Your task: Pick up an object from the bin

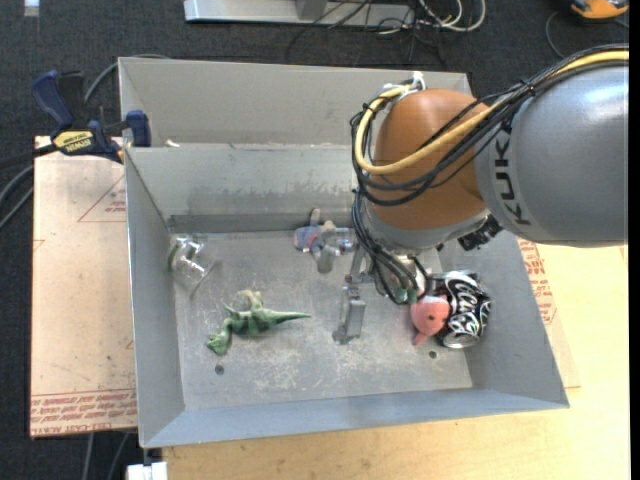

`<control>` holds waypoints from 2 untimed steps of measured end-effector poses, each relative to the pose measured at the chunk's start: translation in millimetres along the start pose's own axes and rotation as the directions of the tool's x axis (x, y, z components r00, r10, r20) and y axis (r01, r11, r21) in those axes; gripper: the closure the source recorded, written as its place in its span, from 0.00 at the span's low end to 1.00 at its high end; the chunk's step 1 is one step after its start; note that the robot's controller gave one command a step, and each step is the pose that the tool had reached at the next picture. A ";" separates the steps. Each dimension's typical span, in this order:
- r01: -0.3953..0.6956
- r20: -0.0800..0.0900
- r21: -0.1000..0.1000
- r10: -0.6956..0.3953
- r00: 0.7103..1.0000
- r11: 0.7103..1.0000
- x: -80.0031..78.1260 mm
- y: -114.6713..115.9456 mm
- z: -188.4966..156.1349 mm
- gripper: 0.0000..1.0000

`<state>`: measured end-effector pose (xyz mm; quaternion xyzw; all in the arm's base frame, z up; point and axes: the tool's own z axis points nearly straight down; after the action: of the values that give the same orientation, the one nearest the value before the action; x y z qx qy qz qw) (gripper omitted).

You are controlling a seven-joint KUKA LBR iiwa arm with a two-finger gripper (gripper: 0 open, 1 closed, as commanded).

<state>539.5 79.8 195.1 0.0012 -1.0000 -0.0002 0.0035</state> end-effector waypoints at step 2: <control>-0.029 0.008 0.000 0.029 1.000 1.000 -64.1 -34.9 -40.3 0.00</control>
Offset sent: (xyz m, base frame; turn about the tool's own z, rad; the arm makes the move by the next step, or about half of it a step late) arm 0.0619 -0.0332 0.0380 0.0249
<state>603.9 45.0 234.9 -0.0132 -0.9999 0.0001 -0.0004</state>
